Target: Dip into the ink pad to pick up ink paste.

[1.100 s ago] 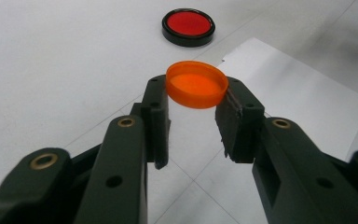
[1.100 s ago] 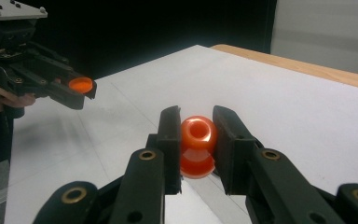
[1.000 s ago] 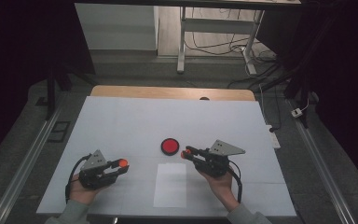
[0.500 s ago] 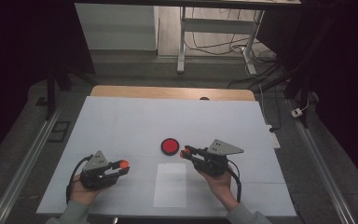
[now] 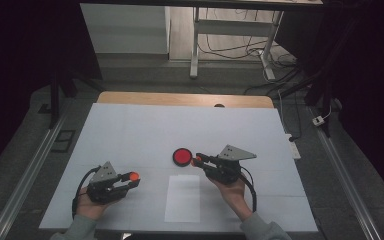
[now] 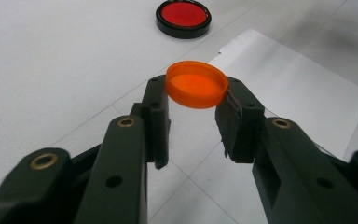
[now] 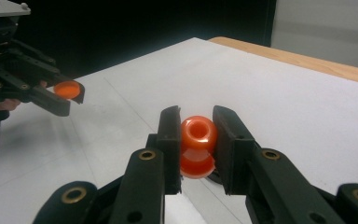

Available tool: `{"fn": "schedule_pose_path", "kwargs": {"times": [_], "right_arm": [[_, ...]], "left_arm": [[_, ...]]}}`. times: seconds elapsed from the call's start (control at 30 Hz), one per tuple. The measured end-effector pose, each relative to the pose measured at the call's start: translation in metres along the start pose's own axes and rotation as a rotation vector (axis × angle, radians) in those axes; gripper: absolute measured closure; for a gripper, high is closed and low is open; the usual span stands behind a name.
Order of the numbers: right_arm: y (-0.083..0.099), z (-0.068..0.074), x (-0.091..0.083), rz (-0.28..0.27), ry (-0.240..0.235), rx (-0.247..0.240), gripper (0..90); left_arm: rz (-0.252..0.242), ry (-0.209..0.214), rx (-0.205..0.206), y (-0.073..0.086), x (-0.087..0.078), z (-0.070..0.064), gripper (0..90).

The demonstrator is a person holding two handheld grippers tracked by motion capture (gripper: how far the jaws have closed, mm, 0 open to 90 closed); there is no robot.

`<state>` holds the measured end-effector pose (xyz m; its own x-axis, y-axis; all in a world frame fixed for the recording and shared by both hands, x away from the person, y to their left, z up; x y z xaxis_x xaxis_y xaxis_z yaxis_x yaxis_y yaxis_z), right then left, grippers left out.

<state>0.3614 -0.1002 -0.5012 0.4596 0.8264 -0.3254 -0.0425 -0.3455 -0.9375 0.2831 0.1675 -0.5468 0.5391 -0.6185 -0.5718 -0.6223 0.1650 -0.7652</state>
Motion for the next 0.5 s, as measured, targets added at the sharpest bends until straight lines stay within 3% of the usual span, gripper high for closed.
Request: {"fn": "schedule_pose_path", "kwargs": {"times": [0.5], "right_arm": [[-0.001,-0.009,0.018,0.034,0.002,-0.012,72.5]], "left_arm": [[0.002,0.01,0.002,-0.003,0.003,0.0,65.8]]}}
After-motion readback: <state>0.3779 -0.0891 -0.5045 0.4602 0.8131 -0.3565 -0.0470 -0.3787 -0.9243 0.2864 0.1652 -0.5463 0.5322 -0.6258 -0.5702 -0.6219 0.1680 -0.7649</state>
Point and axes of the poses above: each handheld gripper's, and its own axes: x roughly forward along the jaws, y roughly out of its underside, z roughly to its left, the point moved 7 cm from there along x, roughly forward along the jaws, and after that the axes turned 14 degrees about -x, right-handed, at the moved point
